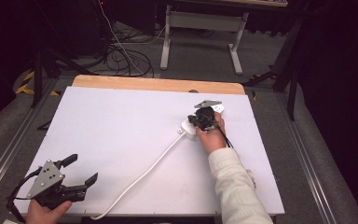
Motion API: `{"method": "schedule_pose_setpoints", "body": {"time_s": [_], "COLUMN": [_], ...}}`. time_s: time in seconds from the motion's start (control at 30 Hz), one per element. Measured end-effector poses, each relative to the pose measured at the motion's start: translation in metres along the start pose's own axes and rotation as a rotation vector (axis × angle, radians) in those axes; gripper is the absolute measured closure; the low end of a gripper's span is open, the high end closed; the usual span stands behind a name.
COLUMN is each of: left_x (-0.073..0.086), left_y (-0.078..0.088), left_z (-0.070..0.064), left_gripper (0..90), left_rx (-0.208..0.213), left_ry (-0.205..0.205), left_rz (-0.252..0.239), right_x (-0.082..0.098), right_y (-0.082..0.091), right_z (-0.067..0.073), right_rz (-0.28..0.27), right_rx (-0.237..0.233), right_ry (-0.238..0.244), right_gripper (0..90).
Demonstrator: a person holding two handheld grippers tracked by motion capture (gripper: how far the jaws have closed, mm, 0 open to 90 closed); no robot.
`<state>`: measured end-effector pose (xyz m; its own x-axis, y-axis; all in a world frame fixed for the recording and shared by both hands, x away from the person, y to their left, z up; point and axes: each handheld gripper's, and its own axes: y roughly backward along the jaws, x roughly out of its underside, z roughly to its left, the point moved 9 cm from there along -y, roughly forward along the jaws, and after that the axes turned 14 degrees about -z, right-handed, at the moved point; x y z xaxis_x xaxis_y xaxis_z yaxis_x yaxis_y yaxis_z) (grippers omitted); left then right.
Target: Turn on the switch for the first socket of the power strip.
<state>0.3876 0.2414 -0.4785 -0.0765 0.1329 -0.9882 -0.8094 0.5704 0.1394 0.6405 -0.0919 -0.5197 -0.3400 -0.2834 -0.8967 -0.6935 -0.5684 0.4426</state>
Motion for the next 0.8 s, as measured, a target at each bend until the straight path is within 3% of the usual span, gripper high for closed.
{"method": "schedule_pose_setpoints", "body": {"time_s": [0.4,0.47,0.5,0.53,0.67,0.8], "left_x": [0.0,0.0002,0.0002,0.0002,0.0007,0.0], "left_y": [0.0003,0.0002,0.0003,0.0004,-0.0011,-0.0003], "left_z": [-0.0005,-0.001,-0.001,-0.0009,0.0003,-0.0001], "left_gripper": [12.3,12.3,12.3,12.3,12.3,12.3], "left_rx": [0.002,0.002,0.001,0.001,0.003,-0.002], "left_ry": [-0.001,0.002,0.001,0.001,-0.009,0.0], "left_rz": [0.0,0.0,0.0,0.0,0.006,0.001], "right_x": [0.0006,0.0012,0.0013,0.0024,0.0019,0.0014], "right_y": [-0.0004,0.0003,0.0006,0.001,0.0009,0.0009], "right_z": [-0.0005,-0.0043,-0.0049,-0.0066,-0.0048,-0.0054], "right_rz": [0.002,0.014,0.007,-0.014,-0.005,0.003], "right_rx": [0.003,0.044,0.037,0.012,0.033,0.028], "right_ry": [0.002,0.032,0.025,-0.038,0.007,-0.013], "right_gripper": [90.0,90.0,90.0,90.0,90.0,90.0]}}
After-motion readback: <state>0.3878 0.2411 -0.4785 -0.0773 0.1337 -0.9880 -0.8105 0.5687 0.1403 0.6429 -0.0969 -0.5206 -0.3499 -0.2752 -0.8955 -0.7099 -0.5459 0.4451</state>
